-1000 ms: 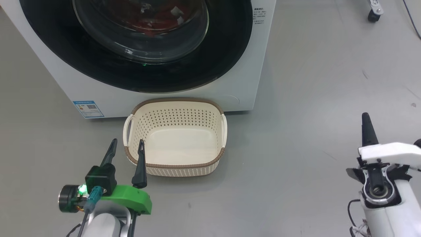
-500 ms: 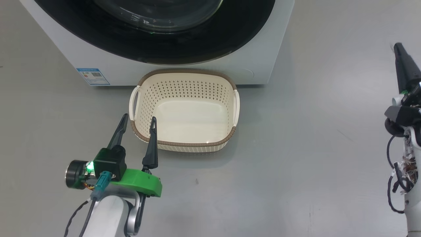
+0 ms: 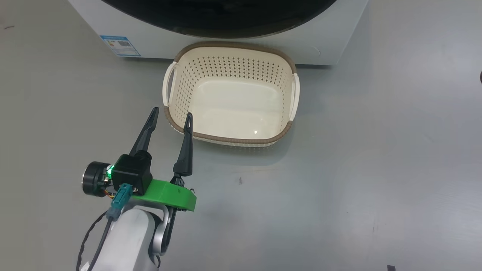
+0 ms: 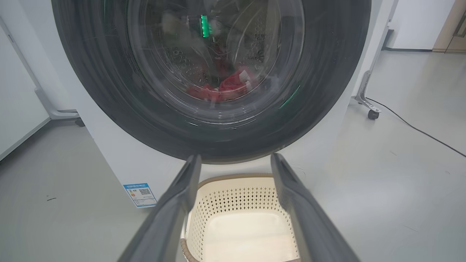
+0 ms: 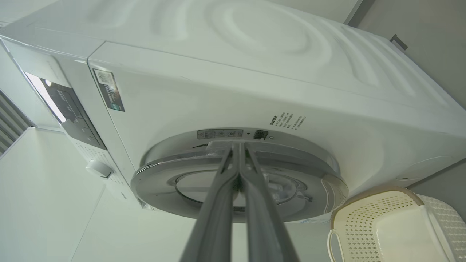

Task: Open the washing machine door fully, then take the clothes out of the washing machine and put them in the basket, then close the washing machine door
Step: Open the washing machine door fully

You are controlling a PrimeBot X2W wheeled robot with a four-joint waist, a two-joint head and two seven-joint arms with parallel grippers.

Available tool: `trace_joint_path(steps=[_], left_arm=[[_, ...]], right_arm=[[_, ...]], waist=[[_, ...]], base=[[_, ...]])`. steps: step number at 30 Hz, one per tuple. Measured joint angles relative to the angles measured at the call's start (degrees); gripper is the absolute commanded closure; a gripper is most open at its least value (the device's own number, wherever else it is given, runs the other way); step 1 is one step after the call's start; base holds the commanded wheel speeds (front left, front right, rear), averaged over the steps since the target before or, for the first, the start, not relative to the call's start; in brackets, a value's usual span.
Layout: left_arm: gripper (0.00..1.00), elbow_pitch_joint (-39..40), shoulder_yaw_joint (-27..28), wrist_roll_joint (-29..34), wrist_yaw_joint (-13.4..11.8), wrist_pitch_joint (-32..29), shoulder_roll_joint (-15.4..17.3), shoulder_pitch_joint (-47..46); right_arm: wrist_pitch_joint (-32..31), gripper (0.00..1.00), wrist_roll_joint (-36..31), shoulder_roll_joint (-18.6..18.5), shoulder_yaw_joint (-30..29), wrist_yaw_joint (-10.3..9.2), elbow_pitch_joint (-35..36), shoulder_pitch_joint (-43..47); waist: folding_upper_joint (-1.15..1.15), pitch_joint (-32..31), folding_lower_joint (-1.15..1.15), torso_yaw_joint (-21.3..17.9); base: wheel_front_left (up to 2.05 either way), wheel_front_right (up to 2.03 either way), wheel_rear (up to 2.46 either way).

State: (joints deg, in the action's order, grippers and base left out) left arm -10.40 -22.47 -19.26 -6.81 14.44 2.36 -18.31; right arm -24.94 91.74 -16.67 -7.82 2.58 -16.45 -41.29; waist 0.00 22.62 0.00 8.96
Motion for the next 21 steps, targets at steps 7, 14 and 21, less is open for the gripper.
trace_joint_path(steps=[7, 14, 21], left_arm=[[0.0, 1.59, -1.36, -0.73, 0.0, 0.0, -0.03, -0.74], [0.0, 2.79, -3.61, -1.58, -0.01, 0.0, -0.14, -2.27], [0.0, 3.38, -6.79, -3.46, -0.01, 0.0, -0.25, -2.79]], right_arm=[[-3.35, 1.0, -0.16, -2.53, 1.76, -2.61, -0.63, -5.72], [-5.04, 1.0, -1.58, -4.52, 3.3, -5.27, -2.69, -11.52], [-6.23, 1.0, -2.21, -5.37, 4.68, -6.39, -4.41, -15.86]], waist=[[0.0, 3.32, 0.0, 2.6], [0.0, 6.3, 0.0, 5.8], [0.0, 7.81, 0.0, 9.03]], base=[[0.0, 0.0, 0.0], [0.0, 0.0, 0.0], [0.0, 0.0, 0.0]])
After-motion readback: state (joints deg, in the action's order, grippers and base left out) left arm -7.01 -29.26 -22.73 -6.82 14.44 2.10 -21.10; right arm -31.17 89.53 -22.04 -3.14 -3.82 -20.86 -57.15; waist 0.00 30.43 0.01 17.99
